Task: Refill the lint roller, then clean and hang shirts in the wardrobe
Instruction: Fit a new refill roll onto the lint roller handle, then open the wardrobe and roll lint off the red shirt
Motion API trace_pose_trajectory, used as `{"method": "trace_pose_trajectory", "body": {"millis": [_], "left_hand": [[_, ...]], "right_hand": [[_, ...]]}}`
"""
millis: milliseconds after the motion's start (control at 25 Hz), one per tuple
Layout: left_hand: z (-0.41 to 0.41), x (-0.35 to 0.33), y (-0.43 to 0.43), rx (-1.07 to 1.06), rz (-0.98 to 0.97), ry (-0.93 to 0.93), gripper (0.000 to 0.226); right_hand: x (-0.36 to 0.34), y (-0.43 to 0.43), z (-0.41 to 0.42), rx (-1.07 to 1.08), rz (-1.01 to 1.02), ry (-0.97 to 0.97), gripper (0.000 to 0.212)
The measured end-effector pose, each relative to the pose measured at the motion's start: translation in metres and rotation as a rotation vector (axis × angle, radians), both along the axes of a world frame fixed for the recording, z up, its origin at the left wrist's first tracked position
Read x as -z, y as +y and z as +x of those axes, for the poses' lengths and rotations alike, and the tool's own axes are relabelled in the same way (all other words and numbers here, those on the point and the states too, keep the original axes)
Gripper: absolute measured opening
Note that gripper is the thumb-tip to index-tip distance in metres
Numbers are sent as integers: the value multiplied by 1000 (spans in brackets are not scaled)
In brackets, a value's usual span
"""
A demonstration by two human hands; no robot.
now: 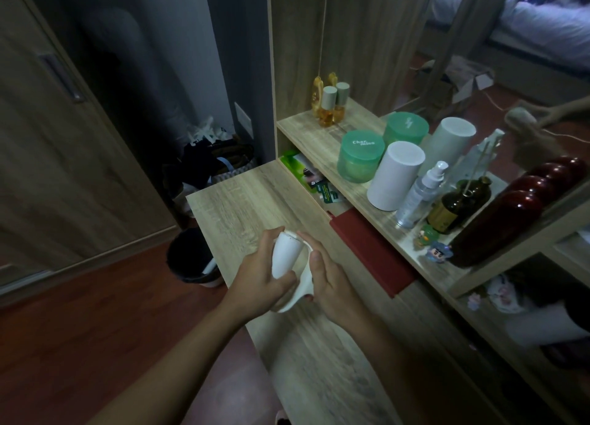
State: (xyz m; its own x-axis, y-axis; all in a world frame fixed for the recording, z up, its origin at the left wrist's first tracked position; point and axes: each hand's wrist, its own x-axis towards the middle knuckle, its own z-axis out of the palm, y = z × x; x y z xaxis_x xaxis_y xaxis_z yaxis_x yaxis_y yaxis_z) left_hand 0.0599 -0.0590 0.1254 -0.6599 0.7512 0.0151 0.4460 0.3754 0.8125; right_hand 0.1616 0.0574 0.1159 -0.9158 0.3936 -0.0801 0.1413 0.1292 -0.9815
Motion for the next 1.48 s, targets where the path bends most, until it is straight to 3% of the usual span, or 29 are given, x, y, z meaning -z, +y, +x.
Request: {"method": "trace_pose_trajectory", "body": {"millis": [160,280,360,480,520,640,800,1120,1280,1480], "left_hand": [[-6,-5,0,11,17,27,65],[-13,-18,2,70,0,64,83],[-24,-30,3,5,41,-7,93],[-49,-48,-1,-402,274,53,61],[-54,-51,-4,-447,281,100,51],[-48,-46,-16,-207,161,148,32],[-50,-41,-48,-77,64,203,47],[-128,-79,-173,-293,53,360,66],[-186,-94,-222,-530,183,368,51],[-282,-85,-240,-610,195,399,37]], "right_hand": [[2,0,-2,-13,-17,-24,39],[2,0,-1,17,-15,18,40],[1,3,0,113,6,33,40],[1,7,0,263,48,45,37],[1,5,-3,284,46,54,37],[-3,-12,-18,285,6,79,34],[-12,-48,-48,273,-46,103,35],[-32,-162,-152,175,-60,214,42],[-43,-192,-211,168,-63,219,43],[-54,-200,-304,203,-63,217,43]]}}
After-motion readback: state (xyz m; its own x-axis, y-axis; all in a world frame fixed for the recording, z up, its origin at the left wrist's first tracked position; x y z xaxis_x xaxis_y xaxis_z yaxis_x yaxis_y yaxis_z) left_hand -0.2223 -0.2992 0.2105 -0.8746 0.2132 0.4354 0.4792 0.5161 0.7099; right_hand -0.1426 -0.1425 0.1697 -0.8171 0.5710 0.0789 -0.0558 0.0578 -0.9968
